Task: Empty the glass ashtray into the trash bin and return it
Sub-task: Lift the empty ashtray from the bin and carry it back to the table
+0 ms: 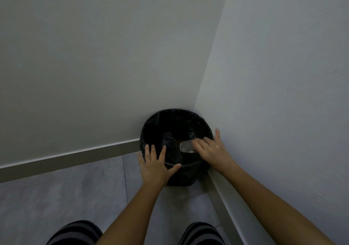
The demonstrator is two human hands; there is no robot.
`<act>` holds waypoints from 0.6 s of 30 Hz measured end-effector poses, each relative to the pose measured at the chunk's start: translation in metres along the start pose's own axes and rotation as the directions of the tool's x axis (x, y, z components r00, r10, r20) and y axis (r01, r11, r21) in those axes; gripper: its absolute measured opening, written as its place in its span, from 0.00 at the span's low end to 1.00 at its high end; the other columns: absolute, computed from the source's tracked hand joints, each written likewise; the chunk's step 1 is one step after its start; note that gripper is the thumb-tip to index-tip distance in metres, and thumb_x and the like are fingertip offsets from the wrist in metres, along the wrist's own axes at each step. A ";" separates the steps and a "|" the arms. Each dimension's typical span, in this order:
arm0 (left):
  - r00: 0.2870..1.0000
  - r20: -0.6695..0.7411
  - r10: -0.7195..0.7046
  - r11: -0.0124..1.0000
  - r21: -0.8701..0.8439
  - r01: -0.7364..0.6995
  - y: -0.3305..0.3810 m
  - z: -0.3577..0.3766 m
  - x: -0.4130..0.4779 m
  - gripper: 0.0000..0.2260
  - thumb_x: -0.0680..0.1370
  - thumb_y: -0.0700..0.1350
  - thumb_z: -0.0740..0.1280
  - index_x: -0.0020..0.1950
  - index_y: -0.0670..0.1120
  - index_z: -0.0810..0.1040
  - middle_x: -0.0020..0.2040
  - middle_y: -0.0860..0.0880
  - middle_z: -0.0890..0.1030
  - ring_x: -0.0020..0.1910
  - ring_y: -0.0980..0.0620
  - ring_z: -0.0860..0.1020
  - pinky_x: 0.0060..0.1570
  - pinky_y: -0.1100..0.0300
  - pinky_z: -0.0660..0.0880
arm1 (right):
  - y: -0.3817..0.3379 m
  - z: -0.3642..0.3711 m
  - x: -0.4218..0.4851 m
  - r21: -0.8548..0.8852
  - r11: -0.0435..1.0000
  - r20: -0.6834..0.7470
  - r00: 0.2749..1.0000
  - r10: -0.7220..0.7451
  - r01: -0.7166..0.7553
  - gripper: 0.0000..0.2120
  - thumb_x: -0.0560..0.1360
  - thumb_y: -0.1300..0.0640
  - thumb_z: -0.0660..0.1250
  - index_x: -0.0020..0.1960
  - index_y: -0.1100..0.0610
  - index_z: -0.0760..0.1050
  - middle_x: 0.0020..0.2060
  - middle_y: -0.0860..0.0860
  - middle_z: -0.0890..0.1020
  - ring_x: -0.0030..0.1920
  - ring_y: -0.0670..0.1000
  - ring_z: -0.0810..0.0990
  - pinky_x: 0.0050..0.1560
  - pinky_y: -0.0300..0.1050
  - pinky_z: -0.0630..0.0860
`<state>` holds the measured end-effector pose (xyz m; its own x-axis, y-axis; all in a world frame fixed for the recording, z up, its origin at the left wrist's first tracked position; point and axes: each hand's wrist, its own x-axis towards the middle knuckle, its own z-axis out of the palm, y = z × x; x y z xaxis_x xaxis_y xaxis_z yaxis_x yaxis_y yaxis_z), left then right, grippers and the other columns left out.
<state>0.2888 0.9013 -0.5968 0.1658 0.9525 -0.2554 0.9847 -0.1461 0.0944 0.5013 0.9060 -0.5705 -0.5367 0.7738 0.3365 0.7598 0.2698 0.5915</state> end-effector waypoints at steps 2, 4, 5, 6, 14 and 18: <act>1.000 0.006 -0.001 1.000 0.009 0.001 0.001 0.000 -0.001 0.40 0.72 0.74 0.44 0.78 0.55 0.39 0.79 0.43 0.43 0.77 0.42 0.37 0.72 0.39 0.39 | -0.006 0.003 -0.006 -0.009 1.000 0.050 0.999 -0.003 0.003 0.09 0.74 0.65 0.61 0.49 0.58 0.78 0.41 0.53 0.85 0.33 0.55 0.83 0.52 0.75 0.75; 1.000 -0.002 0.002 1.000 0.028 -0.002 0.002 0.000 0.000 0.40 0.72 0.74 0.44 0.78 0.55 0.40 0.79 0.43 0.44 0.77 0.42 0.37 0.72 0.39 0.39 | -0.012 0.008 -0.014 0.007 0.993 0.082 0.990 -0.114 0.114 0.07 0.75 0.63 0.62 0.49 0.57 0.77 0.40 0.53 0.84 0.33 0.57 0.82 0.54 0.74 0.75; 1.000 -0.007 -0.002 1.000 0.027 0.003 0.002 0.000 0.000 0.40 0.72 0.74 0.44 0.78 0.55 0.40 0.79 0.43 0.44 0.77 0.42 0.37 0.72 0.39 0.39 | -0.013 0.007 -0.015 0.030 0.990 0.131 0.981 -0.140 0.138 0.07 0.74 0.63 0.64 0.50 0.57 0.77 0.39 0.53 0.84 0.33 0.57 0.82 0.55 0.74 0.74; 1.000 -0.008 -0.011 1.000 0.018 0.011 0.002 0.000 0.001 0.40 0.72 0.74 0.43 0.78 0.55 0.40 0.79 0.43 0.44 0.77 0.42 0.37 0.72 0.39 0.39 | -0.013 0.004 -0.011 0.058 0.991 0.189 0.974 -0.126 0.117 0.08 0.71 0.63 0.67 0.50 0.57 0.78 0.39 0.54 0.84 0.33 0.58 0.83 0.55 0.73 0.74; 1.000 -0.005 0.019 1.000 -0.002 -0.019 -0.003 0.001 -0.001 0.40 0.73 0.74 0.43 0.77 0.54 0.35 0.79 0.43 0.39 0.76 0.41 0.36 0.72 0.39 0.37 | 0.000 -0.038 0.043 0.519 0.225 0.605 0.541 0.584 -0.824 0.14 0.76 0.65 0.61 0.61 0.57 0.72 0.54 0.60 0.81 0.53 0.62 0.79 0.54 0.52 0.74; 0.991 -0.071 0.116 0.975 -0.182 -0.127 -0.011 -0.011 -0.003 0.42 0.74 0.72 0.51 0.76 0.53 0.33 0.79 0.44 0.38 0.76 0.42 0.36 0.72 0.39 0.36 | 0.012 -0.040 0.051 0.504 -0.288 0.790 0.301 0.534 -0.814 0.10 0.72 0.61 0.67 0.54 0.55 0.77 0.50 0.56 0.82 0.45 0.55 0.80 0.44 0.47 0.77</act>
<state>0.2769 0.9030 -0.5867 0.2745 0.9457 -0.1738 0.9296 -0.2148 0.2995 0.4683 0.9260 -0.5167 0.5345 0.8296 -0.1616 0.4035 -0.4184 -0.8137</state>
